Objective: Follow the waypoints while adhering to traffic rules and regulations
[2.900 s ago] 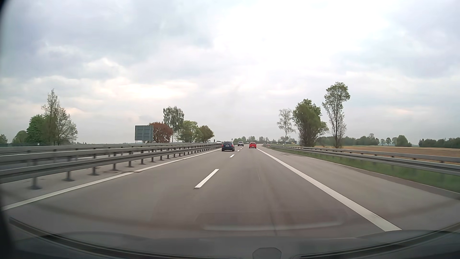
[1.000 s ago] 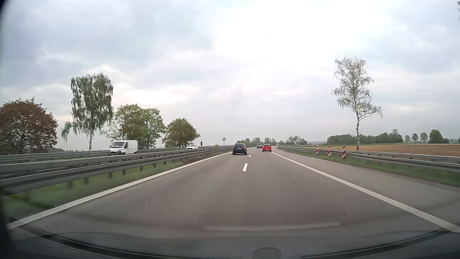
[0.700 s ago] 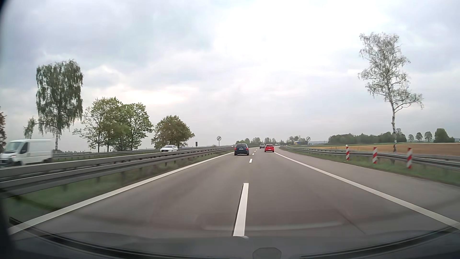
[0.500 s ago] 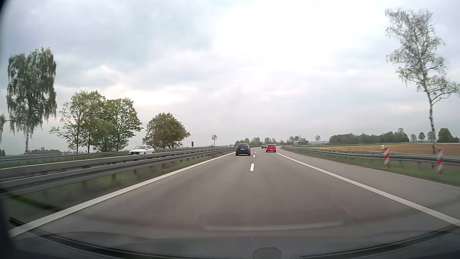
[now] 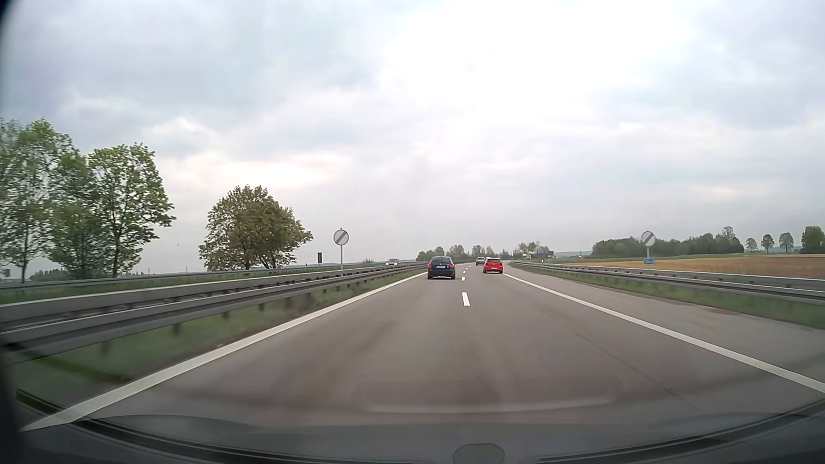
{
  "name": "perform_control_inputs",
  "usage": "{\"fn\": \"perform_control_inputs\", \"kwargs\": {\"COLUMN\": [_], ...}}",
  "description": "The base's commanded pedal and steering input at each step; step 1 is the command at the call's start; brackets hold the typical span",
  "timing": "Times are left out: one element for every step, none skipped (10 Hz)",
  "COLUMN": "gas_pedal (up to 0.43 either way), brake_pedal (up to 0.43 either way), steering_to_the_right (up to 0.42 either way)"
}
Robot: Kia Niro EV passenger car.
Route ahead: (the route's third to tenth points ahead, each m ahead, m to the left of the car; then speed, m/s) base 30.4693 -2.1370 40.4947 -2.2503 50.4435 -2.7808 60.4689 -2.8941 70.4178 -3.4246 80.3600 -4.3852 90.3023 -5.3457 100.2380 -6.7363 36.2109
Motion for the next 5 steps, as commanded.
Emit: {"fn": "perform_control_inputs", "kwargs": {"gas_pedal": [0.559, 0.531, 0.531, 0.520, 0.500], "brake_pedal": [0.000, 0.000, 0.000, 0.000, 0.000], "steering_to_the_right": [0.004, 0.005, 0.005, 0.005, 0.005]}}
